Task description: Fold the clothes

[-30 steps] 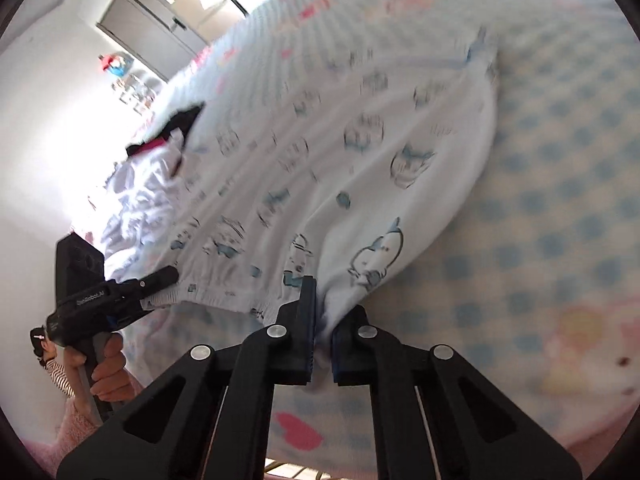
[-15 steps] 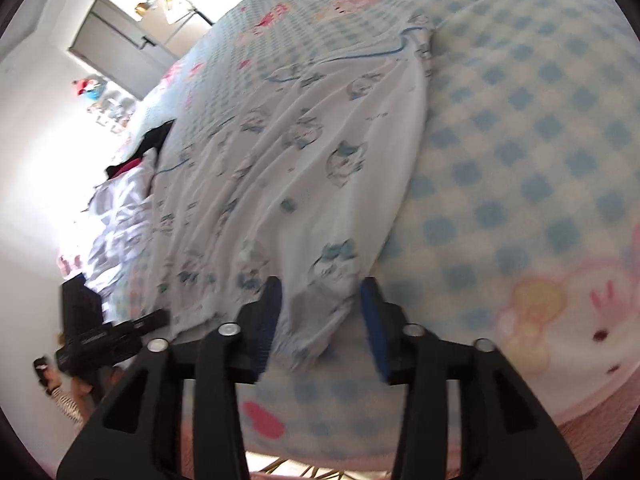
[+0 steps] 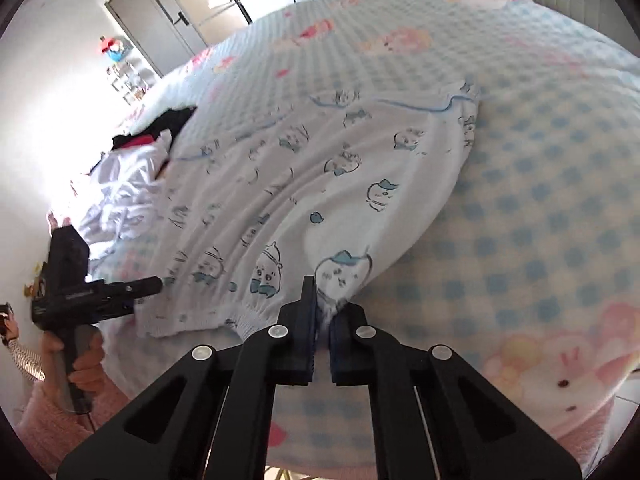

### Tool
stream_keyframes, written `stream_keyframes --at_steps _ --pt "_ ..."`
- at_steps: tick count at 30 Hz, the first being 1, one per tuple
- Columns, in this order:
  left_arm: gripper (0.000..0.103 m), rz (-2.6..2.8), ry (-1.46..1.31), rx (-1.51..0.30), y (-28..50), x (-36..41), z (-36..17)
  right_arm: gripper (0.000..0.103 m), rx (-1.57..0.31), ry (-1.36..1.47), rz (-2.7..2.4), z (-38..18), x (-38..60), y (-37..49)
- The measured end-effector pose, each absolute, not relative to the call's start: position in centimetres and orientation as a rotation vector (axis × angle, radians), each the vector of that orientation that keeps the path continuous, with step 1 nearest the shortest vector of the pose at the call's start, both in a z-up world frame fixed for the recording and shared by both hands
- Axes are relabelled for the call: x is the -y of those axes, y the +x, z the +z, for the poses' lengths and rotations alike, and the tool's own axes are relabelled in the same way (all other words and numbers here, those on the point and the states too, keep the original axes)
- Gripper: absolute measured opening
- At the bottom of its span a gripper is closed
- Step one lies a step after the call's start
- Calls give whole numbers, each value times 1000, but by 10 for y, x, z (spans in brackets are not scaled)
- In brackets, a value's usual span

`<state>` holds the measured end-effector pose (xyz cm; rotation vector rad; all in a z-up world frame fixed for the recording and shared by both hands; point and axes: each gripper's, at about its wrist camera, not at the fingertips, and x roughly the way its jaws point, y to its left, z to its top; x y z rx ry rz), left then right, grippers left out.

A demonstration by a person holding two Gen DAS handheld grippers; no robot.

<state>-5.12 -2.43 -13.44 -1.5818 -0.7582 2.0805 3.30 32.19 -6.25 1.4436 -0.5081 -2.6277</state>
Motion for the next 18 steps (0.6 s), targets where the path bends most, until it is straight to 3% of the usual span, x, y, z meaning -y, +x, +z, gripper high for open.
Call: stream_keyframes --at_steps 8,9,10,12,18 --pt "58 2105 -1582 822 -60 49 -138 5 687 1596 -2538 -93 -358 39" --pt "58 2118 -1576 821 -63 51 -136 9 718 1593 -2531 -94 -364 37" --pt "58 2141 -1564 822 -68 54 -133 23 744 1572 -2550 -91 -370 34" --pt "58 2193 -1540 834 -79 60 -127 41 776 1550 -2576 -87 -381 21" --pt "58 2232 -1521 969 -122 77 -138 54 916 1592 -2498 -121 -407 -37"
